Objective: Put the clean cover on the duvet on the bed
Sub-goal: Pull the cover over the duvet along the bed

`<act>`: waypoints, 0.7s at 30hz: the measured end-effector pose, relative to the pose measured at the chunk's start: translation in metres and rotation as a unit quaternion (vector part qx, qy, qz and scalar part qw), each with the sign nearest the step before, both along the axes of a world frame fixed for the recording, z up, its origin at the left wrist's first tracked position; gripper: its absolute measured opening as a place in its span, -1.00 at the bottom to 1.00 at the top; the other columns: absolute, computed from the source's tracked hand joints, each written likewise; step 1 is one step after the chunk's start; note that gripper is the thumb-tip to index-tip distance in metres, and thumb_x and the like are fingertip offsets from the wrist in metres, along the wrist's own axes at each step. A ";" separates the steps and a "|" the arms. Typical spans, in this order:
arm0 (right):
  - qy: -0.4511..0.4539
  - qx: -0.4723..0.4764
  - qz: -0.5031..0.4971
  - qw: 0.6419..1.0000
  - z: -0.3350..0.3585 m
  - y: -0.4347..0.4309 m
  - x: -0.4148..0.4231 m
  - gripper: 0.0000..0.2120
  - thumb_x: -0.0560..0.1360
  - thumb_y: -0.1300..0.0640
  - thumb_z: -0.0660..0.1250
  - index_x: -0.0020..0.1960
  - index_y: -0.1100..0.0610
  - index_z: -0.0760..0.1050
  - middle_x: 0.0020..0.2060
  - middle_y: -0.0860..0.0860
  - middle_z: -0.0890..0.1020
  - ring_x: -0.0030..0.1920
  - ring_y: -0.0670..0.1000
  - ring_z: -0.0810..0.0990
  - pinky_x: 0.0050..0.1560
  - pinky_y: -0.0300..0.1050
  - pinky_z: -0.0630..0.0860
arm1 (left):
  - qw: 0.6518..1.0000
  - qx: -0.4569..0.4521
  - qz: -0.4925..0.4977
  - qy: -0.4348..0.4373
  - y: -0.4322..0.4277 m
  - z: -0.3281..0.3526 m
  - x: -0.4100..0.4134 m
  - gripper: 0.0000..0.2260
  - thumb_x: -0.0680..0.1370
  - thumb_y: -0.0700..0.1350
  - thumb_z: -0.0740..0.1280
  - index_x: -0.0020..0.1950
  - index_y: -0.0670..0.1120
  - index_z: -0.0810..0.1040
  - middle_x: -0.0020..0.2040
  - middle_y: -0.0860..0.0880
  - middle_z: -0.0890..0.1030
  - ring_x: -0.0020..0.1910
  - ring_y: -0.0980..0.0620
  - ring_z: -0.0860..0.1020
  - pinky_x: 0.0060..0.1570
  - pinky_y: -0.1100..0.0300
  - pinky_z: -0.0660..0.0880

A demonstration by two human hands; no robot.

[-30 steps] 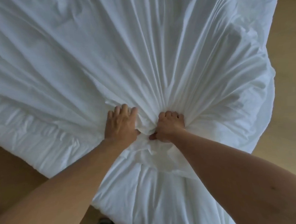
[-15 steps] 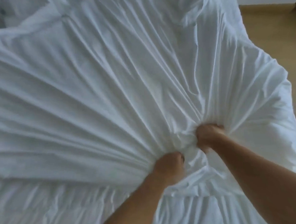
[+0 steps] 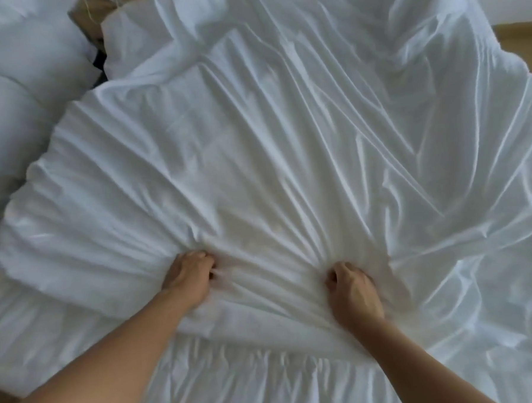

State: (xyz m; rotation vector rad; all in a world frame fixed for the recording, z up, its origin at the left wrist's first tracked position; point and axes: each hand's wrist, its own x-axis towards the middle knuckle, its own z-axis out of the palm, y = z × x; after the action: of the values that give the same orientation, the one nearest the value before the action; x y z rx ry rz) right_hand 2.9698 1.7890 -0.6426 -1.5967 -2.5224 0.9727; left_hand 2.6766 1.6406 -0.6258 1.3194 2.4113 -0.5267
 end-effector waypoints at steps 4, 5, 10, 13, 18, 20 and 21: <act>-0.027 -0.088 0.042 0.995 0.007 -0.004 0.015 -0.92 0.52 0.21 0.32 -0.13 0.09 0.55 -0.19 0.00 0.62 -0.09 0.12 0.60 -0.11 -0.10 0.42 | 0.995 -0.008 0.037 -0.097 -0.031 -0.001 0.026 -0.85 0.58 -0.06 0.30 0.06 -0.06 0.61 0.11 -0.09 0.65 0.12 -0.12 0.60 0.04 0.14 0.46; -0.041 -0.120 0.086 0.988 0.010 -0.007 0.024 -0.88 0.52 0.20 0.34 -0.16 0.03 0.52 -0.24 -0.09 0.59 -0.12 0.04 0.58 -0.12 -0.16 0.43 | 0.990 -0.045 0.034 -0.128 -0.047 0.003 0.030 -0.86 0.58 -0.08 0.28 0.04 -0.07 0.60 0.10 -0.10 0.65 0.10 -0.12 0.60 -0.01 0.15 0.45; -0.157 -0.145 0.135 0.968 0.033 -0.031 0.059 -0.78 0.51 0.13 0.31 -0.25 -0.10 0.38 -0.15 -0.07 0.63 -0.02 0.04 0.62 -0.09 -0.18 0.43 | 0.968 -0.075 0.052 -0.236 -0.126 0.028 0.056 -0.87 0.65 -0.06 0.23 -0.01 -0.03 0.55 -0.02 0.02 0.56 -0.05 0.06 0.52 -0.06 0.23 0.41; -0.169 -0.126 0.110 0.971 0.039 -0.036 0.044 -0.90 0.55 0.13 0.24 -0.05 -0.03 0.51 0.07 0.05 0.67 0.12 0.09 0.62 0.09 -0.14 0.49 | 0.977 -0.020 0.028 -0.211 -0.130 0.036 0.039 -0.72 0.64 0.14 0.23 0.23 0.03 0.56 0.12 0.07 0.48 0.14 0.04 0.47 0.15 0.21 0.39; -0.224 -0.106 0.004 0.969 0.033 -0.060 0.006 -0.65 0.53 0.07 0.23 0.30 0.09 0.38 0.31 0.18 0.51 0.35 0.22 0.48 0.36 0.09 0.41 | 0.988 -0.026 -0.042 -0.148 -0.163 0.049 -0.060 -0.16 0.35 0.48 0.23 0.57 0.17 0.19 0.48 0.08 0.18 0.49 -0.02 0.13 0.50 0.07 -0.02; -0.154 -0.028 -0.071 0.985 0.026 -0.094 -0.024 -0.59 0.44 0.13 0.34 0.27 0.14 0.39 0.23 0.25 0.48 0.28 0.30 0.45 0.31 0.23 0.37 | 0.991 -0.007 -0.091 -0.102 -0.178 0.050 -0.121 -0.05 0.26 0.47 0.30 0.58 0.17 0.15 0.50 0.05 0.10 0.50 -0.02 0.05 0.48 0.05 -0.17; -0.086 0.033 -0.097 0.991 0.025 -0.115 -0.047 -0.57 0.40 0.14 0.41 0.24 0.14 0.43 0.17 0.25 0.49 0.21 0.31 0.45 0.25 0.26 0.36 | 0.991 0.008 -0.106 -0.076 -0.185 0.050 -0.152 -0.03 0.24 0.46 0.35 0.58 0.16 0.15 0.51 0.04 0.09 0.50 -0.04 0.04 0.49 0.01 -0.19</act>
State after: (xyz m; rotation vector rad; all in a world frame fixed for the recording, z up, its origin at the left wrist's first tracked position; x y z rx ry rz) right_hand 2.9230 1.6736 -0.6171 -1.9374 -2.4110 0.7545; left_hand 2.5250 1.4560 -0.5760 1.5732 2.1714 -0.4458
